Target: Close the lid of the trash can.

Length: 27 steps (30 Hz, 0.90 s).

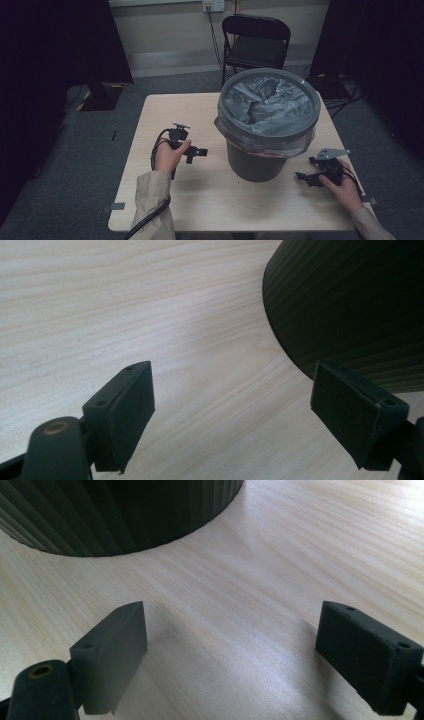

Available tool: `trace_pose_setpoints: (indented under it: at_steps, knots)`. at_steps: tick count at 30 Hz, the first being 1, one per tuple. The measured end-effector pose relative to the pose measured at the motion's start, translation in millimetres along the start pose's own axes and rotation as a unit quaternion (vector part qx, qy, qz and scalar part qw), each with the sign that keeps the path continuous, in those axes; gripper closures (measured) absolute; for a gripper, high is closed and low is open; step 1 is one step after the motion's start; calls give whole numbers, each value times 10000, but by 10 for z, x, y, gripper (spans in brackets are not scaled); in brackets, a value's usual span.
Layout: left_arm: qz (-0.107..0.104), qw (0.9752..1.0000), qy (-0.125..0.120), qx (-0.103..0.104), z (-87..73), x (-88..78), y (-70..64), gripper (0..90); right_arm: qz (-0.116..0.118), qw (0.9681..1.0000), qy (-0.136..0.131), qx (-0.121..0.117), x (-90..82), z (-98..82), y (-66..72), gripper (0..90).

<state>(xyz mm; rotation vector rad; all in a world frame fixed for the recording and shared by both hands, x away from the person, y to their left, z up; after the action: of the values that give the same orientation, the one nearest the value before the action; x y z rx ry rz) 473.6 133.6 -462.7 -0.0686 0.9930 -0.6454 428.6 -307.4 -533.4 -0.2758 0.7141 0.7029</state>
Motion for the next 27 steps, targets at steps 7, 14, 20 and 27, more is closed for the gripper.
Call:
trace_pose_setpoints:
  at_steps: [7,14,20,27]
  knots:
    - [-15,10000,9,-20,-67,54,19,172,0,10000,0,1,0,0,0,120]
    - [6,10000,53,-37,-152,110,45,173,0,10000,0,1,0,0,0,120]
    - [17,10000,70,-65,-209,166,61,174,-1,10000,-1,0,0,0,0,120]
    - [-13,9999,127,-56,-285,223,71,176,-1,10000,0,2,0,0,0,120]
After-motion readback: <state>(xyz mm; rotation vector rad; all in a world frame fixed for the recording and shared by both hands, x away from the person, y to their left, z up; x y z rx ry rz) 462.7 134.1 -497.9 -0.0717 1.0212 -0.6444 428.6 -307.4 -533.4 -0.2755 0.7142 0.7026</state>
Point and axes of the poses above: each handheld gripper's, and its own axes: x roughly forward along the jaws, z roughly out of its top, y roughly to its left, the point moved 5 cm from there along x, roughly forward along the jaws
